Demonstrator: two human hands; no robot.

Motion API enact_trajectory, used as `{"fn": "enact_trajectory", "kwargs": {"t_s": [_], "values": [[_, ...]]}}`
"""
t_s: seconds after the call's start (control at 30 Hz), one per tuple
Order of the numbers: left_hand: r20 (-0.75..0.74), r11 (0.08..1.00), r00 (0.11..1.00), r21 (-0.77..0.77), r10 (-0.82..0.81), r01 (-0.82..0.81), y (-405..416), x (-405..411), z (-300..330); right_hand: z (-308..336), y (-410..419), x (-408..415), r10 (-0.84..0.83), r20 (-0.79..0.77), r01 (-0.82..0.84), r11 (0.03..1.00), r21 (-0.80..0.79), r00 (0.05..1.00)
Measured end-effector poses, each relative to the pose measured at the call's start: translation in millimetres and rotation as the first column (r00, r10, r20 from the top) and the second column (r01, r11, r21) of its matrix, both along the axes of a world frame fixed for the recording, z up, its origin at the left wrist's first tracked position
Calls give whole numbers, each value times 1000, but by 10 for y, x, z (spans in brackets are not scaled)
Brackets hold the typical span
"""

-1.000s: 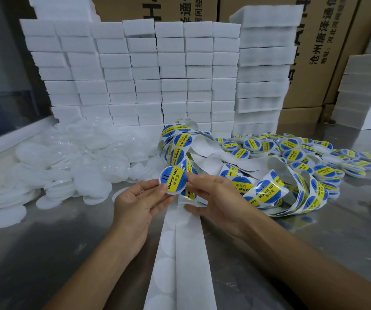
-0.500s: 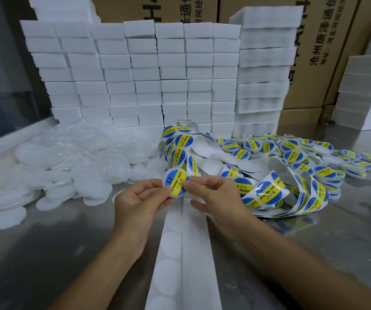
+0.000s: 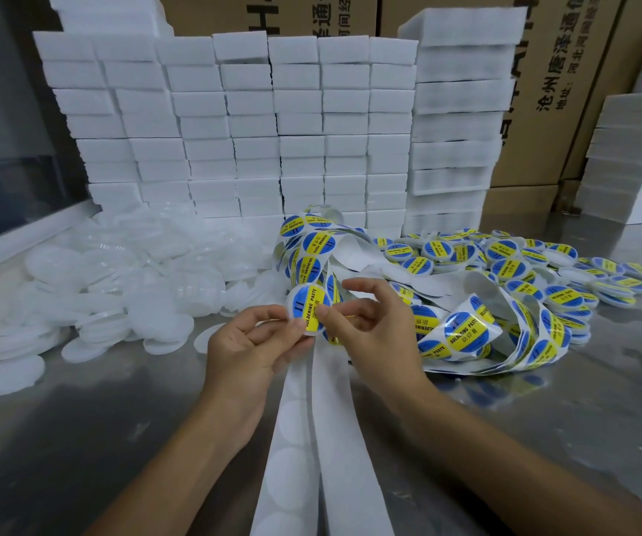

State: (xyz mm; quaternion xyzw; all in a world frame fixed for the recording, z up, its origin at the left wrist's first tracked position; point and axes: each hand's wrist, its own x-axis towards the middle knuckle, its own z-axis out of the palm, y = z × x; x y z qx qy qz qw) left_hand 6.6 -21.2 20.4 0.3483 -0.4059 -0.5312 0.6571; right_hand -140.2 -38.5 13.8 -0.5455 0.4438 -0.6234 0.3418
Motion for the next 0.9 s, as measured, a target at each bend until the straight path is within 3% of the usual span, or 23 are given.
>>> {"fn": "enact_trajectory", "kwargs": {"t_s": [0.13,0.3,0.47,0.6,0.7,0.9], "values": [[-70,992,989,-34,-126,124,13,-7,17,-36,12,56,106,-135,-119,989,-90,985],[-30,971,972,-55,-233,231,14,6,6,78,25,21,161,48,-161,987,6,986],[-7,966,968,-72,-249,248,0,-41,2,128,28,-34,148,18,-148,989,16,989],[184,952,948,-113,-262,285,25,-31,24,122,52,-5,78,-138,-68,995,71,987],[294,941,917,-126,-268,315,33,-32,55,130,10,-58,40,-134,-30,997,71,990],[264,941,925,-127,-272,313,22,33,82,124,-11,-108,224,-62,-224,975,7,973]]}}
